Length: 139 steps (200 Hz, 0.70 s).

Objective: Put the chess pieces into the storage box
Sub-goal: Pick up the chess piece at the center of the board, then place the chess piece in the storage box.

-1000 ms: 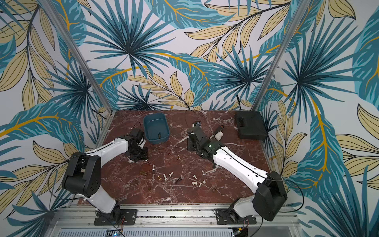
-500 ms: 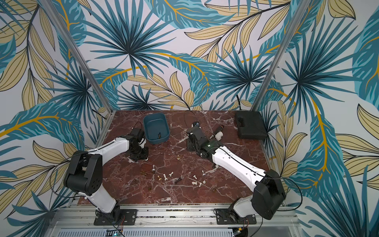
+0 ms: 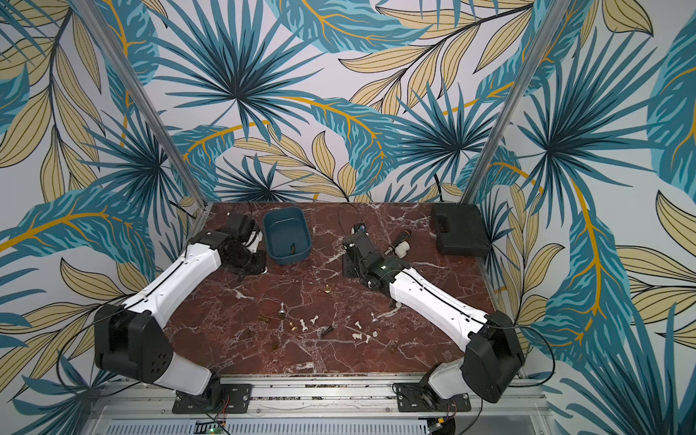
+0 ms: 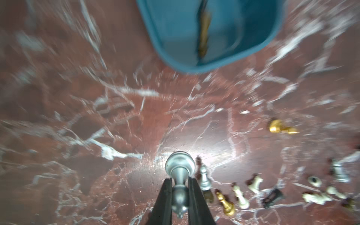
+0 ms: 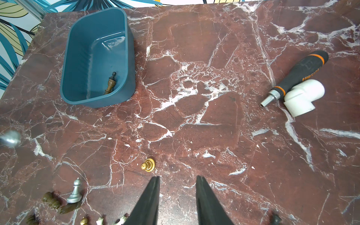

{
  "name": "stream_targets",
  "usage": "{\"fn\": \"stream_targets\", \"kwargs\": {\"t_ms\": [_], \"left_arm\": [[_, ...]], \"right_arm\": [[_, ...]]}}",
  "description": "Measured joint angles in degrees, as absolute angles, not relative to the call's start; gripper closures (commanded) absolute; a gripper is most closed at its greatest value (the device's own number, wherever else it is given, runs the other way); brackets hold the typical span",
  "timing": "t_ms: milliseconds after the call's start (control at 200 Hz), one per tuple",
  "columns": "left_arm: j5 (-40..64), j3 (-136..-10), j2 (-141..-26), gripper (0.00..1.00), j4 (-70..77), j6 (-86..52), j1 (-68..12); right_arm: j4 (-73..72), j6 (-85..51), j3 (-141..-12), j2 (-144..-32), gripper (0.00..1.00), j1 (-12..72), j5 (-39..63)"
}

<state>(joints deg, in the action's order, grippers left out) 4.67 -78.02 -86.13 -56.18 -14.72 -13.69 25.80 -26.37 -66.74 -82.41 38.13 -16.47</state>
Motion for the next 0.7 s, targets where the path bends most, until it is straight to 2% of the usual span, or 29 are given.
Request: {"fn": "stream_targets", "kwargs": {"t_ms": [155,255,411,571,696], "left_arm": [[4.49,-82.19,-90.04,1.0,-50.09,-12.67,-13.69],[4.73,-86.52,-99.48,1.0,-47.09,-11.88,-13.69],[5.82,-100.09,-117.19,1.0,-46.33,-10.85,-13.69],[5.21,-107.61,-125.6,1.0,-46.57,-10.81,-13.69],[4.23,-113.91,-129.71,0.94,-49.78,-10.83,-13.72]], "right_arm": [[25.52,-27.14,-66.41,-82.41,0.64,38.13,-16.4],[25.43,-28.1,-65.89,-82.41,0.64,38.13,-15.84],[25.1,-29.65,-64.71,-82.41,0.64,38.13,-14.48],[24.71,-31.33,-63.81,-82.41,0.64,38.13,-13.26],[24.32,-32.05,-63.42,-82.41,0.64,38.13,-12.71]]}}
